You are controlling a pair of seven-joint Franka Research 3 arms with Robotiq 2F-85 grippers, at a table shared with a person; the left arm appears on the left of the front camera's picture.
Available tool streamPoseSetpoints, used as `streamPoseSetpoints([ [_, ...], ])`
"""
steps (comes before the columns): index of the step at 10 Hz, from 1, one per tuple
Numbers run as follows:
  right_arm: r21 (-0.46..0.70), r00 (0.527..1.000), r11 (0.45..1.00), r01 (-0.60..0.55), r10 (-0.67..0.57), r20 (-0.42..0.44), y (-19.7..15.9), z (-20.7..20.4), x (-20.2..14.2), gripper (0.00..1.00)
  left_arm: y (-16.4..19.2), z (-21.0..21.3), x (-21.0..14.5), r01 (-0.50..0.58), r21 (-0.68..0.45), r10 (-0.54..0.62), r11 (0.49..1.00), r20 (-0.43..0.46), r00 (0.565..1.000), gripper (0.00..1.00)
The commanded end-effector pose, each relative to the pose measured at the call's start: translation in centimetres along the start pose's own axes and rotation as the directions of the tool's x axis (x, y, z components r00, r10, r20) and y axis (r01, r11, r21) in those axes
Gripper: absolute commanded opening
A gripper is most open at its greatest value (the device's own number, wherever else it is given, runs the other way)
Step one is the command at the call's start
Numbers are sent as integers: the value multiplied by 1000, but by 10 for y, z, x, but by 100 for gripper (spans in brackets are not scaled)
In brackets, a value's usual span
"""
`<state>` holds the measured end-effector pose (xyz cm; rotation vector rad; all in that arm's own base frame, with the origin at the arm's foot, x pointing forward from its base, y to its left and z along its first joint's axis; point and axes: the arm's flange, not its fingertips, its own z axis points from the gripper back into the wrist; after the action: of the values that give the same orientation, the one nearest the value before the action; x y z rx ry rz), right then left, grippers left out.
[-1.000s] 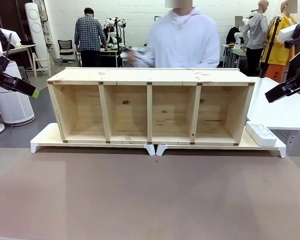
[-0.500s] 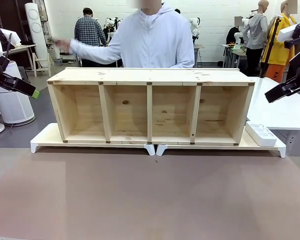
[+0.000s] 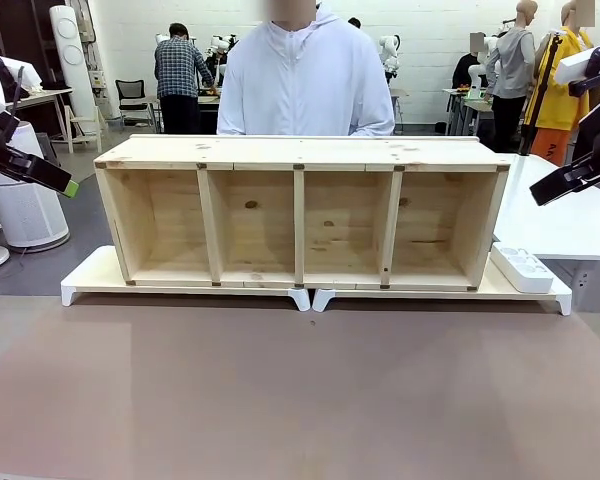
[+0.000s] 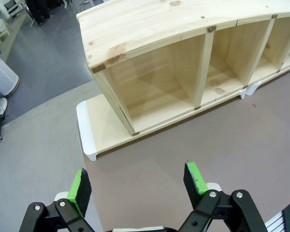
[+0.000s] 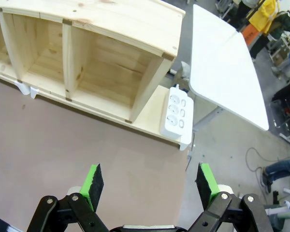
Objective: Perform cable management.
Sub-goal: When the cord part of the Power Cable appears at the lower middle area of the table and stops, grasp the cord part of the Power Cable.
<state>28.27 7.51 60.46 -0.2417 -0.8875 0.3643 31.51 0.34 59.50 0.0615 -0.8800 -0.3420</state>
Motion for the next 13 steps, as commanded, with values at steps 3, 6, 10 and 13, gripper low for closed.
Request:
streamPoseSetpoints([
  [3,-3,1000,1000,-7,8,5,-1,0,1,100,1,-2,1,-3,2,3,1000,7,1000,100],
  [6,-3,1000,1000,-7,8,5,-1,0,1,100,1,-2,1,-3,2,3,1000,7,1000,100],
  [10,-3,1000,1000,-7,8,5,-1,0,1,100,1,-2,1,-3,2,3,1000,7,1000,100],
  [13,-3,1000,1000,-7,8,5,-1,0,1,100,1,-2,1,-3,2,3,1000,7,1000,100],
])
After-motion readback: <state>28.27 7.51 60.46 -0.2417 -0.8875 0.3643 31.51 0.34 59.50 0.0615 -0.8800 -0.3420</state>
